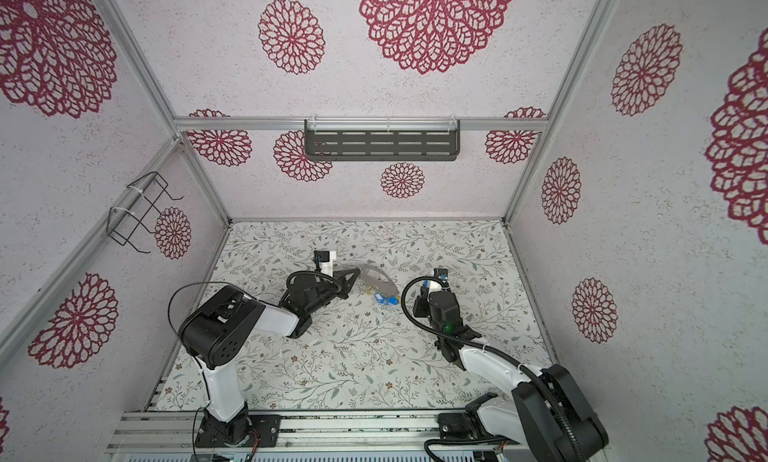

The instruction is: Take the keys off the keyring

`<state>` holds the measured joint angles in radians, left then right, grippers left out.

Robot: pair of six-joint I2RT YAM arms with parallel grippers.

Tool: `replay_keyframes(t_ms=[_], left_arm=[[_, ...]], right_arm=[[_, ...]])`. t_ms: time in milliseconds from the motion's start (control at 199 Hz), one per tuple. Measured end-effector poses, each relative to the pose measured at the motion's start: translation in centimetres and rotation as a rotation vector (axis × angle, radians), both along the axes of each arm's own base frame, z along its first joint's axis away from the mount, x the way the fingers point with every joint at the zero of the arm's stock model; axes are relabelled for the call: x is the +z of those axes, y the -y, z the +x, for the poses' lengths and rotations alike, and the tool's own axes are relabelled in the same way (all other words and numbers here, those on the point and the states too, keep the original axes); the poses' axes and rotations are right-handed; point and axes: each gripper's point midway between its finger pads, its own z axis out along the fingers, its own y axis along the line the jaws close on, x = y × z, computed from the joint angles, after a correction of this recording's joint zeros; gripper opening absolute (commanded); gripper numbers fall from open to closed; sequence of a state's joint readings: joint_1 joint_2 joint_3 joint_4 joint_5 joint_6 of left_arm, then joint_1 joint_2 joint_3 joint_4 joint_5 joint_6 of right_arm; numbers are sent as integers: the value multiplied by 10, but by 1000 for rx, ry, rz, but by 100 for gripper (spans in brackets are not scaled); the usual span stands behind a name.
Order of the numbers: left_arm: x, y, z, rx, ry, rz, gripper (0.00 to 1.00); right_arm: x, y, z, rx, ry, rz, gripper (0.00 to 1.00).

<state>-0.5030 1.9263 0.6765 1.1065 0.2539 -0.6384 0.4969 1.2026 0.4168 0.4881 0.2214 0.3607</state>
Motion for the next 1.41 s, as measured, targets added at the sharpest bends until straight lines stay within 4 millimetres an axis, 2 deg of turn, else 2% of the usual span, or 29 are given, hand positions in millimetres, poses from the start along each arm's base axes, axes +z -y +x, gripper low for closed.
replay_keyframes(t_ms=[80,206,347,473,583,664,694,714,719,729,800,890,971,1011,1046,1116,1222,1408], left_arm=[[-14,-18,-2,49,-26,19,5],[-22,-33,-5,92,-33,21,14],[-24,-38,-4,107,-38,24,26],[-27,-45,-2,133,-44,36,33],[-32,-58,-6,183,-57,52,38],[-30,-70,-7,218,-55,60,51],[-28,-73,-6,226,-53,58,60],[-26,-75,-6,233,-49,61,72],[-26,-75,-6,233,-49,60,87],[-23,-76,-5,236,-46,59,99],[-13,-82,-3,247,-32,62,97],[1,-87,1,249,-25,57,97],[10,-91,3,255,-20,58,97],[12,-94,3,261,-21,60,97],[11,-96,3,266,-27,64,97],[8,-100,4,273,-45,72,97],[2,-101,5,265,-81,87,97],[9,-99,11,254,-100,110,97]], right_arm=[[-7,-3,-1,21,-25,-4,0],[-21,-7,-4,45,-71,-15,0],[-40,-7,-5,46,-127,-29,0],[-60,-5,-5,32,-190,-33,0],[-62,-3,4,15,-216,-42,0],[-54,-3,16,1,-207,-38,0],[-51,-3,20,-3,-200,-34,0],[-49,-3,23,-4,-196,-32,0],[-49,-3,23,-4,-195,-32,0],[-48,-3,24,-5,-194,-31,0],[-48,-4,28,-5,-194,-22,0],[-57,-5,26,-1,-221,-16,0],[-62,-5,25,-7,-242,-9,43],[-63,-4,24,-12,-247,-11,53],[-63,-2,24,-19,-248,-16,57],[-62,4,24,-42,-248,-35,60],[-54,14,25,-83,-225,-56,60],[-24,25,28,-122,-135,-77,61]])
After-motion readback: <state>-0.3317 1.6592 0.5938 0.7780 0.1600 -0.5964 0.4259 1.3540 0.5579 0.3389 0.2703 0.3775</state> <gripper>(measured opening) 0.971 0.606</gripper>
